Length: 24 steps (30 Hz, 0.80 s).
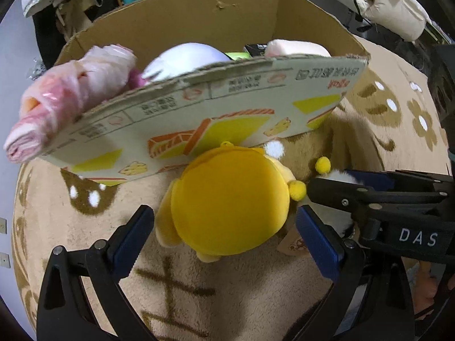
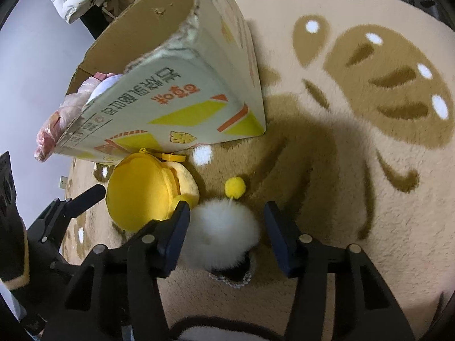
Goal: Organize soft objects
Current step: 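Lower left tool onto yellow plush while right tool lowers onto white pompom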
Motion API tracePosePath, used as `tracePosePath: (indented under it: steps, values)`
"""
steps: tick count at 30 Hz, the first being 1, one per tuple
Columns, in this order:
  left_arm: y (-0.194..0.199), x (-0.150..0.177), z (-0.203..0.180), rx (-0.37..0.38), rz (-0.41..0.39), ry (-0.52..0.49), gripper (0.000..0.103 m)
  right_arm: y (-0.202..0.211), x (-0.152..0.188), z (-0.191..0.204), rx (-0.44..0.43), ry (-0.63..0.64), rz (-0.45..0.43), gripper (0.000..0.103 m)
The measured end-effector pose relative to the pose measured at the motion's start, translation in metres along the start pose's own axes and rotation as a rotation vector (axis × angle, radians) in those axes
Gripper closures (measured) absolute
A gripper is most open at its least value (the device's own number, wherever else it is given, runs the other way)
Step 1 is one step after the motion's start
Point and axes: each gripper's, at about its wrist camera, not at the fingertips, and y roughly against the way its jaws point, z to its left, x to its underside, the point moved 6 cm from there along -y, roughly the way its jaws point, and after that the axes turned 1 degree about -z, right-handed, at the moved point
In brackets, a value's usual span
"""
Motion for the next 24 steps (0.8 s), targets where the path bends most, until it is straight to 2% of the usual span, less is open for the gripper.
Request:
tracePosePath:
  steps: [4,24]
  values:
    - [-0.003,-0.003,-0.003,-0.007,-0.004,-0.024,0.004,-0.003,0.0,-0.002,-0.002,-0.009,0.011,0.051]
    - [-0.033,-0.017,-0.013,-0.023,0.043,-0.027,0.004,-0.005,0.0,-0.002,0.006,-0.015,0.023,0.052]
